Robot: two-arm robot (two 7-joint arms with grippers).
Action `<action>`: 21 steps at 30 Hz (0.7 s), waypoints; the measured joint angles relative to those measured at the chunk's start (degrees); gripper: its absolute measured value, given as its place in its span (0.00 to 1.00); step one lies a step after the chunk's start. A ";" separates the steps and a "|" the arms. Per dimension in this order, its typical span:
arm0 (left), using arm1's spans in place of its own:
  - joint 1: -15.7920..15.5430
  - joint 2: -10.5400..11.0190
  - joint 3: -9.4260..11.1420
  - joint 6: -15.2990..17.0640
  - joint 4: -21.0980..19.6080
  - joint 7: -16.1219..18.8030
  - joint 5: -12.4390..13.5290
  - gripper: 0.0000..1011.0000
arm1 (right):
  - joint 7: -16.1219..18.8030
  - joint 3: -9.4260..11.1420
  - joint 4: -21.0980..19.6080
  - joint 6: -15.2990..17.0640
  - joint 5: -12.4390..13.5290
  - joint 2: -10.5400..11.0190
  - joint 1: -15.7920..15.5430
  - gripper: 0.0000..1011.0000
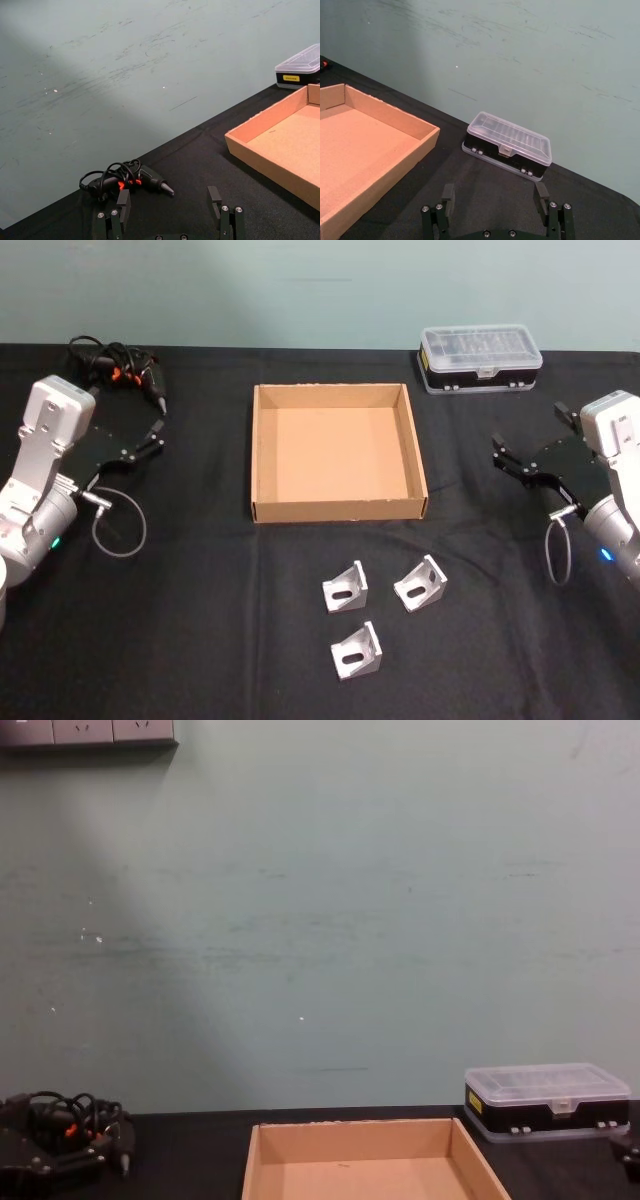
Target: Use one hand to pick up the angle iron from the table and place it into the box.
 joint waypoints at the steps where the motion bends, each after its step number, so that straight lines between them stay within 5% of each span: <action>1: 0.00 0.00 0.00 0.00 0.00 0.00 0.00 0.99 | 0.00 0.00 0.00 0.00 0.00 0.00 0.00 0.99; 21: 0.00 0.00 0.00 0.00 0.00 0.00 0.00 0.99 | 0.00 0.00 0.00 0.00 0.00 0.00 0.00 0.99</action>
